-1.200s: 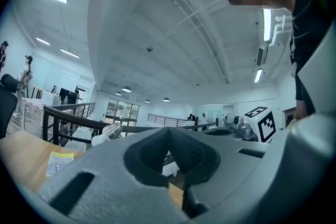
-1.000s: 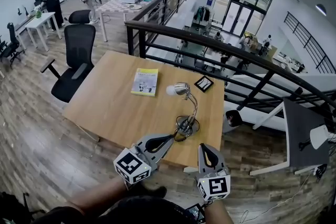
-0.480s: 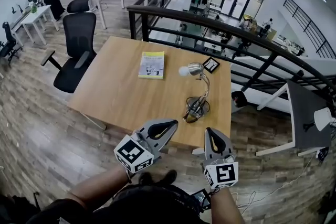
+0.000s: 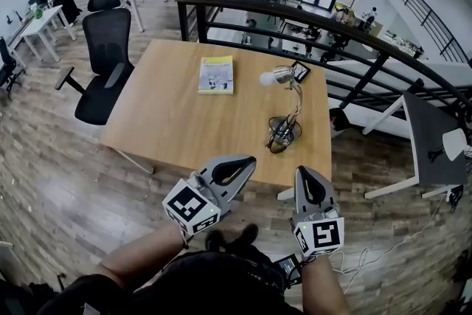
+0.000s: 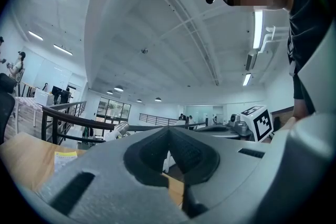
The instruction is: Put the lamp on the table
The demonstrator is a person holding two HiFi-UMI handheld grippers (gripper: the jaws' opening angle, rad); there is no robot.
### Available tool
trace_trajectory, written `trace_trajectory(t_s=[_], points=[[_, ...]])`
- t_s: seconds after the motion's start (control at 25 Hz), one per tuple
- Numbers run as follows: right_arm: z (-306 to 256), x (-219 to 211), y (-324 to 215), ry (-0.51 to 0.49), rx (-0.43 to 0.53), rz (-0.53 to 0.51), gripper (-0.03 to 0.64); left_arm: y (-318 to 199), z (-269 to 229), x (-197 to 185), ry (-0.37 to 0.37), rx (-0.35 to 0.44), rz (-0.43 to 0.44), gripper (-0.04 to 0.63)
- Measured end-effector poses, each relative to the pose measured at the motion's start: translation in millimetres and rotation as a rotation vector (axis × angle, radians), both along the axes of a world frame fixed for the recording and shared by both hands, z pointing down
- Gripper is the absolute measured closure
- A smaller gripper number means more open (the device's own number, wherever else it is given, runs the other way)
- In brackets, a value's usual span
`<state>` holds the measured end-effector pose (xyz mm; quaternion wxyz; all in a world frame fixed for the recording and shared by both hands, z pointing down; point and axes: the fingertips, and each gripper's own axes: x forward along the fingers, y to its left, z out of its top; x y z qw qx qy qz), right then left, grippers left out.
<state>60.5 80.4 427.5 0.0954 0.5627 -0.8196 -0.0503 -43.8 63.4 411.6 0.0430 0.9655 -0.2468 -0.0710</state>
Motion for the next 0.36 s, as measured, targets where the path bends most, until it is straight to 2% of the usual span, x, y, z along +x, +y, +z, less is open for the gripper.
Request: trace_trajectory(t_s=[0.36], points=[[13,-16,16,-0.011,0.005,0.008,0.601,11,12,-13,0.000,-0.005,0.028,0.588]])
